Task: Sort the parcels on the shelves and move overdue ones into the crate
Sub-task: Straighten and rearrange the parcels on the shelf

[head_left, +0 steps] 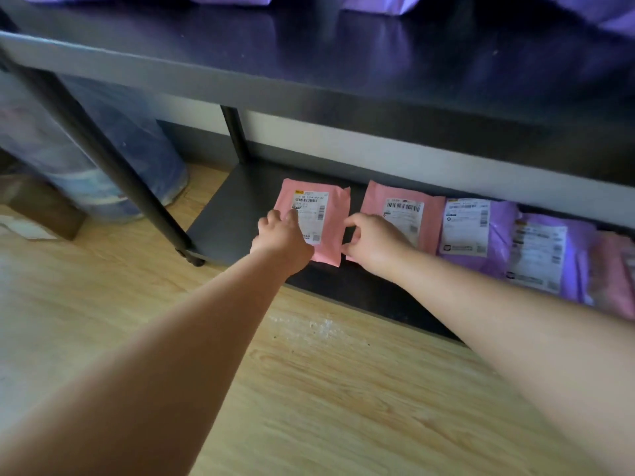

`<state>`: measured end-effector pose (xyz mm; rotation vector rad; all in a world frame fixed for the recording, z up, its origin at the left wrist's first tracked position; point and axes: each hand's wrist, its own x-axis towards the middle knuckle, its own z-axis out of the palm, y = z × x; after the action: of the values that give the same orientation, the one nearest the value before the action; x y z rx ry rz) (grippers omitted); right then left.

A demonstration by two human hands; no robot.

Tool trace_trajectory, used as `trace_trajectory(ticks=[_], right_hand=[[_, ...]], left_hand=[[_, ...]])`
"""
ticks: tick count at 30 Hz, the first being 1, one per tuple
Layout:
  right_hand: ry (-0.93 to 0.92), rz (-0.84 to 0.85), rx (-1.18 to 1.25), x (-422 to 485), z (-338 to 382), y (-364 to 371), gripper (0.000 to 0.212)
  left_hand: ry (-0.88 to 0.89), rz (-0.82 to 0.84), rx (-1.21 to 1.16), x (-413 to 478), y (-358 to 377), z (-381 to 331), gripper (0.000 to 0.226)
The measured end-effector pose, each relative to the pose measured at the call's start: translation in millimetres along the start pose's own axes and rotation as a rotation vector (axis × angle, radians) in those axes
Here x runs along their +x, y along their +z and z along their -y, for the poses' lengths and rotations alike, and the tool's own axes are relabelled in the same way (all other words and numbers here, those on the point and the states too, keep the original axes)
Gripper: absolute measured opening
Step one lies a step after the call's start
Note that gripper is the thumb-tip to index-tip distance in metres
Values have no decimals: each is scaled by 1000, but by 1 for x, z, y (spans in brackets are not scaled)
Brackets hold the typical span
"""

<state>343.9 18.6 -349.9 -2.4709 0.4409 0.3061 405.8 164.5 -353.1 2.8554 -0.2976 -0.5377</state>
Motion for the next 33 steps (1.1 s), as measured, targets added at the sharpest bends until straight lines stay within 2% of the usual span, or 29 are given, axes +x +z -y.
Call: trace_trajectory(ticks=[3,9,14,15,19,21,33], right_hand=[[-27,93,-87,-30,10,-16,48],[-99,114,-205,-100,40,-76,52],[-150,21,-232,-172,65,-138,22],[-155,-7,-218,-189,68,-149,24],[-145,-79,-221,-236,67,-179,54],[-145,-121,-184,-255,64,-196,59],[-81,-409,-21,-367,29,-294,55]], left_hand=[[61,126,128,-23,-23,-17,74],[139,123,158,-85,-78,-47,61],[196,16,225,-141,-134,-62,49],[206,0,239,-156,-145,-65,47],[249,-81,215,-210,-177,-79,45],[280,-117,214,-233,-187,-88,47],[483,-232,200,-331,-220,-179,48]])
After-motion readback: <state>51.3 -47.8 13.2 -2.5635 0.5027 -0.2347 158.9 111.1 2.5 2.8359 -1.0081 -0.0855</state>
